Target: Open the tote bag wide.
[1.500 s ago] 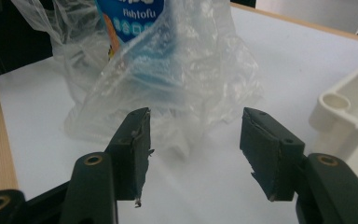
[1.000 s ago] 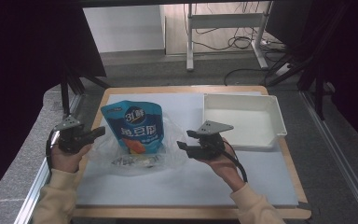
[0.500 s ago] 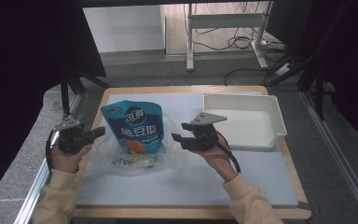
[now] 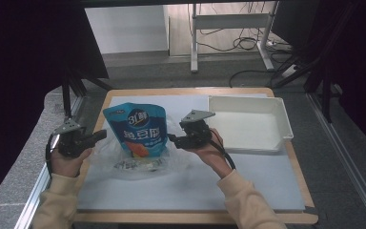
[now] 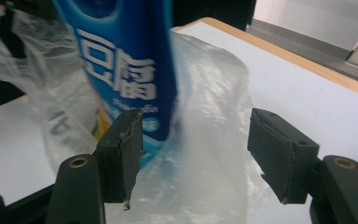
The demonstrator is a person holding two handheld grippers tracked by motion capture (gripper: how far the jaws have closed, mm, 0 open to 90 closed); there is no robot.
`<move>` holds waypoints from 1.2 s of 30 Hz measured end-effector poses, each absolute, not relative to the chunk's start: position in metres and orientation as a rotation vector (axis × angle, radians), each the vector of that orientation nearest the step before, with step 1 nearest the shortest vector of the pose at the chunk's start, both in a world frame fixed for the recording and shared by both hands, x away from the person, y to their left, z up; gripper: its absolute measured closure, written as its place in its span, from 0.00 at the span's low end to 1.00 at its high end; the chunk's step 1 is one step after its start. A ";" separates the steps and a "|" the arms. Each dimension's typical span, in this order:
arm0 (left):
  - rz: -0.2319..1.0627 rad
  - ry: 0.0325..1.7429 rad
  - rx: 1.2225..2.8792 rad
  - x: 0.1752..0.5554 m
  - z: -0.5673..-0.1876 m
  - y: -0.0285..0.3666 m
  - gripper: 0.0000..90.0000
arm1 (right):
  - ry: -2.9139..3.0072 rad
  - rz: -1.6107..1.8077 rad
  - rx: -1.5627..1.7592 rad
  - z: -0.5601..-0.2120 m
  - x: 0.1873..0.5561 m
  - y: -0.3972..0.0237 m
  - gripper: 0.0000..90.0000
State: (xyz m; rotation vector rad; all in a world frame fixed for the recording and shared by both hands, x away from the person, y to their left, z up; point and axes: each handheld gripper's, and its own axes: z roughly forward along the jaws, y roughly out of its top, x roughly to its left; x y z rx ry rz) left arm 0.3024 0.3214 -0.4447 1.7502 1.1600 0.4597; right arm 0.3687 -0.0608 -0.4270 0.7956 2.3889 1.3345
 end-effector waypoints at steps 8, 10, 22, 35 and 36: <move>0.457 1.163 1.756 0.303 -0.446 0.321 1.00 | 2.398 1.355 0.852 -0.435 0.382 -0.062 0.50; 0.459 1.164 1.755 0.303 -0.446 0.321 1.00 | 2.405 1.378 0.867 -0.437 0.384 -0.063 0.59; 0.462 1.167 1.756 0.302 -0.447 0.323 1.00 | 2.425 1.301 0.806 -0.438 0.381 -0.066 0.96; 0.474 1.195 1.794 0.311 -0.462 0.320 1.00 | 2.338 1.210 0.847 -0.455 0.382 -0.063 0.98; 0.478 1.196 1.795 0.311 -0.463 0.320 1.00 | 2.338 1.205 0.855 -0.457 0.382 -0.063 0.98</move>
